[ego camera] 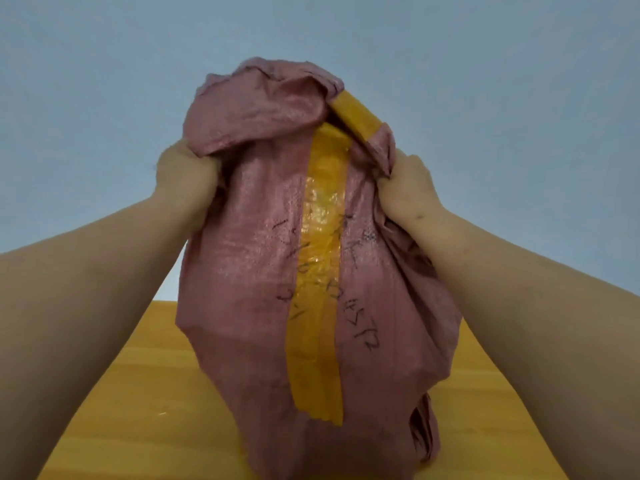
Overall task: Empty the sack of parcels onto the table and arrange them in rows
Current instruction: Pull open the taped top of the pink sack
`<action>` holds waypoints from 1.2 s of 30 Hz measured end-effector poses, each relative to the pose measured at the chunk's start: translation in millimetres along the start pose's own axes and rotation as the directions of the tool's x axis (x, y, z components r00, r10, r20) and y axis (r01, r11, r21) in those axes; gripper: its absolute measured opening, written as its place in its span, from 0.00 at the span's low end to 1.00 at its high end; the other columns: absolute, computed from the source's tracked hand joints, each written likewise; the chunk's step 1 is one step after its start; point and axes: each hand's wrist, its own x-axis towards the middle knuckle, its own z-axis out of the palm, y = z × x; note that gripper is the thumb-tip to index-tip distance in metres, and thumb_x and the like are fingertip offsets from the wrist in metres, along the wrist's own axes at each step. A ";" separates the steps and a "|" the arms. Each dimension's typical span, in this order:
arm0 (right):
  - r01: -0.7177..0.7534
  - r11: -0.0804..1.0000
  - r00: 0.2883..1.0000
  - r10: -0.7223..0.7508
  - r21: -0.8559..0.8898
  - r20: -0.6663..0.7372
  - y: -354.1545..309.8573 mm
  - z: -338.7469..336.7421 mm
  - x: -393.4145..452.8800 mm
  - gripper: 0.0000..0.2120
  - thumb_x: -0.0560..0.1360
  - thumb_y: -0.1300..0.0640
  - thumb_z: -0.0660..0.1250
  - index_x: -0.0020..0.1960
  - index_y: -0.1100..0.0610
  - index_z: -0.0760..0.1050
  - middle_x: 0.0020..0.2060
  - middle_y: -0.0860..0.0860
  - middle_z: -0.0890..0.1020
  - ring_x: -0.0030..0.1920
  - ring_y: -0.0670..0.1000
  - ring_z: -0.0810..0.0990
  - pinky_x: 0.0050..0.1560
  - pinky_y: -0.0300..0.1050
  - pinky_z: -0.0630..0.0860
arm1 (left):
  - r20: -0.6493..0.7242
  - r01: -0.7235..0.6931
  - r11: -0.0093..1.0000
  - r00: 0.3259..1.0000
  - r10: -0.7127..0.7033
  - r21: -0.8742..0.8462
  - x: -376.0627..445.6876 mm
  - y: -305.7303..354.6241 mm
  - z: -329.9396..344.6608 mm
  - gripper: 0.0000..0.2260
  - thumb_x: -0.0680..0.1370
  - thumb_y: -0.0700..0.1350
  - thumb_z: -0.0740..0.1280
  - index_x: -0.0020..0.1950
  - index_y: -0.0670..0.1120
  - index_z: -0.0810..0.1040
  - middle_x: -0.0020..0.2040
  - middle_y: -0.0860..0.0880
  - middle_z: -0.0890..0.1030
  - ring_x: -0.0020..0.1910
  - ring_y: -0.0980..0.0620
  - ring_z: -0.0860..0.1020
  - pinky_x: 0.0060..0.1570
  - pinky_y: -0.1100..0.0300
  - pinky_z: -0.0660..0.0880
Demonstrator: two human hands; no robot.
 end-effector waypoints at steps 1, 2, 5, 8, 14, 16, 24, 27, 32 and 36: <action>-0.016 0.998 0.994 0.022 -0.057 0.104 4.0 5.3 -2.7 0.15 0.80 0.57 0.58 0.64 0.59 0.74 0.58 0.65 0.74 0.56 0.66 0.76 0.54 0.48 0.71 | 0.097 0.009 0.995 0.995 -0.019 0.104 -1.2 -10.0 -0.9 0.06 0.70 0.46 0.73 0.36 0.47 0.78 0.33 0.42 0.78 0.30 0.46 0.75 0.34 0.50 0.74; -0.031 0.993 0.980 0.053 -0.118 0.190 8.9 9.4 -4.7 0.16 0.81 0.55 0.58 0.66 0.57 0.73 0.59 0.65 0.70 0.58 0.67 0.74 0.58 0.49 0.71 | 0.176 0.024 0.978 0.983 -0.061 0.206 -3.3 -19.1 -3.7 0.07 0.69 0.47 0.76 0.39 0.48 0.80 0.37 0.42 0.80 0.34 0.45 0.78 0.40 0.51 0.77; -0.027 0.962 0.957 0.104 -0.273 0.271 16.0 9.1 -7.5 0.17 0.81 0.50 0.58 0.68 0.51 0.71 0.61 0.62 0.69 0.64 0.65 0.68 0.63 0.52 0.66 | 0.222 0.149 0.914 0.944 -0.246 0.377 -2.3 -40.4 -20.8 0.24 0.57 0.57 0.81 0.51 0.57 0.81 0.62 0.45 0.77 0.56 0.42 0.78 0.61 0.48 0.75; 0.044 0.909 0.935 0.108 -0.414 0.338 16.0 6.4 -10.7 0.26 0.78 0.38 0.61 0.73 0.45 0.66 0.64 0.60 0.71 0.70 0.61 0.62 0.65 0.53 0.59 | 0.250 0.316 0.893 0.881 -0.402 0.322 -8.3 -48.6 -30.4 0.31 0.65 0.48 0.82 0.65 0.58 0.75 0.67 0.51 0.72 0.61 0.46 0.74 0.60 0.52 0.71; -0.036 0.947 0.858 0.194 -0.320 0.475 12.4 12.2 -15.2 0.41 0.66 0.41 0.77 0.74 0.50 0.65 0.65 0.57 0.75 0.66 0.61 0.72 0.64 0.50 0.69 | 0.277 0.235 0.929 0.908 -0.314 0.285 -14.0 -55.1 -23.4 0.26 0.72 0.44 0.77 0.69 0.52 0.73 0.58 0.50 0.78 0.52 0.49 0.78 0.55 0.53 0.73; 0.003 0.953 0.908 0.125 -0.304 0.400 9.0 11.3 -10.5 0.24 0.71 0.54 0.72 0.66 0.56 0.74 0.58 0.58 0.80 0.60 0.61 0.78 0.53 0.45 0.72 | 0.194 0.164 0.924 0.951 -0.241 0.345 -11.6 -46.3 -18.8 0.20 0.70 0.45 0.77 0.60 0.47 0.79 0.51 0.47 0.80 0.50 0.45 0.78 0.53 0.52 0.75; -0.042 0.997 0.986 0.031 -0.064 -0.163 -11.4 -27.0 20.2 0.14 0.76 0.61 0.59 0.59 0.58 0.76 0.56 0.62 0.81 0.58 0.65 0.78 0.51 0.49 0.71 | -0.092 -0.077 0.956 0.990 0.107 0.282 4.4 -2.1 -3.9 0.07 0.71 0.40 0.70 0.48 0.45 0.81 0.43 0.44 0.82 0.43 0.46 0.80 0.46 0.52 0.77; -0.015 0.989 0.992 0.033 -0.147 0.120 -6.6 -7.2 10.4 0.14 0.77 0.60 0.60 0.61 0.58 0.76 0.58 0.62 0.81 0.60 0.64 0.78 0.54 0.49 0.73 | 0.066 -0.061 0.925 0.997 0.039 0.376 -2.7 -11.6 3.6 0.06 0.72 0.40 0.71 0.48 0.40 0.81 0.45 0.38 0.83 0.43 0.40 0.81 0.46 0.46 0.78; -0.050 0.998 0.989 0.054 0.034 -0.139 2.1 -13.2 9.0 0.14 0.76 0.62 0.59 0.60 0.59 0.76 0.57 0.61 0.81 0.59 0.64 0.77 0.51 0.47 0.70 | -0.117 -0.053 0.963 0.989 0.087 0.265 5.9 -19.0 -6.5 0.04 0.70 0.40 0.67 0.43 0.44 0.81 0.37 0.47 0.79 0.37 0.48 0.77 0.39 0.51 0.75; 0.012 0.998 0.997 -0.007 -0.060 0.078 -5.8 3.9 5.8 0.15 0.77 0.61 0.59 0.62 0.57 0.76 0.58 0.61 0.81 0.60 0.62 0.78 0.50 0.44 0.69 | 0.061 -0.070 0.913 0.997 0.050 0.401 4.8 -19.5 2.0 0.08 0.70 0.43 0.73 0.46 0.42 0.84 0.40 0.40 0.83 0.40 0.44 0.81 0.44 0.45 0.79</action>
